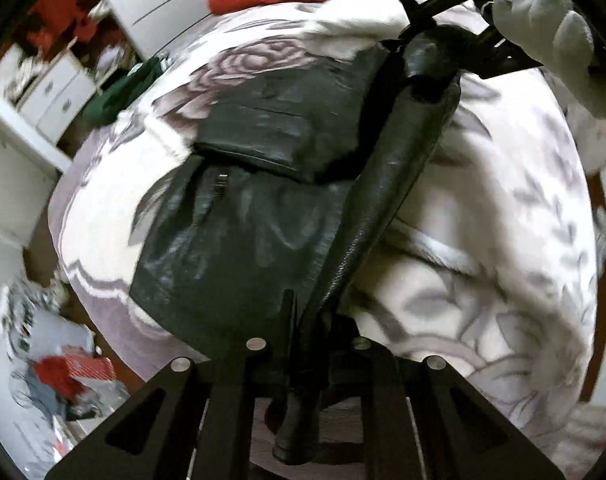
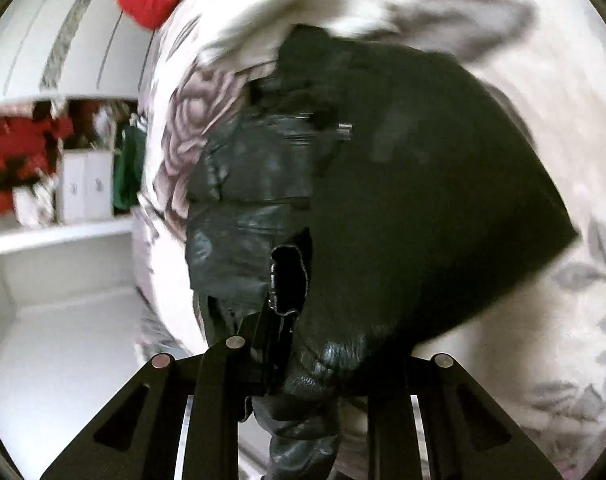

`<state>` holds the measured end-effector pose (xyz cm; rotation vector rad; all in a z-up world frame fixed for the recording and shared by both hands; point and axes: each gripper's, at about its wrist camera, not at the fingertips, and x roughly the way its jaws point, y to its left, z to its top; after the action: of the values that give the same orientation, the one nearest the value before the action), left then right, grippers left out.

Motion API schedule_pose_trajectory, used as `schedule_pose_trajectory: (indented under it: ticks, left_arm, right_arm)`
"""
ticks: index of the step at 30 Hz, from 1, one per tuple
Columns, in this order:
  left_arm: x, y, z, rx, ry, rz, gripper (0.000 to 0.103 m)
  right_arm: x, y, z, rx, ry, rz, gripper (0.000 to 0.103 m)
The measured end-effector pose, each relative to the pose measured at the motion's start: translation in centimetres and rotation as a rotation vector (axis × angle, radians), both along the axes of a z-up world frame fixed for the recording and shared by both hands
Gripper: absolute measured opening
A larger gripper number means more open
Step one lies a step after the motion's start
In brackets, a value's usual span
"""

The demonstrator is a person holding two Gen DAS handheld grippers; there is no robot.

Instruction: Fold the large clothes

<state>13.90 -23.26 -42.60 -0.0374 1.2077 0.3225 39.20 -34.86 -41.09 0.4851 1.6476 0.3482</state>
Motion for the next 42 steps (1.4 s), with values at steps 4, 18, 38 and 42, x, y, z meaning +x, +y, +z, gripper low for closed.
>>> schedule_pose_trajectory:
  ticks: [4,18,38,42]
  left_arm:
    - [0.5,6.5,0.6,-0.092,-0.006,0.101,0.008]
    - [-2.5,27.4,-11.8,-0.661,0.115,0.371,0.041]
    - [6.2,28.2,-7.1,-0.645,0.034,0.193,0.048]
    - [12.2,25.6,-5.2,-0.632,-0.050,0.107,0.048]
  right_arm:
    - [2.2,10.7,1.3,-0.127,-0.027,0.125,0.023]
    - [4.4,29.2,-7.8,-0.051,0.101,0.198,0.077]
    - [4.2,22.8,-6.6,0.079,0.054,0.041,0.050]
    - [4.9,16.3,-0.6,-0.065,-0.081,0.009,0.058]
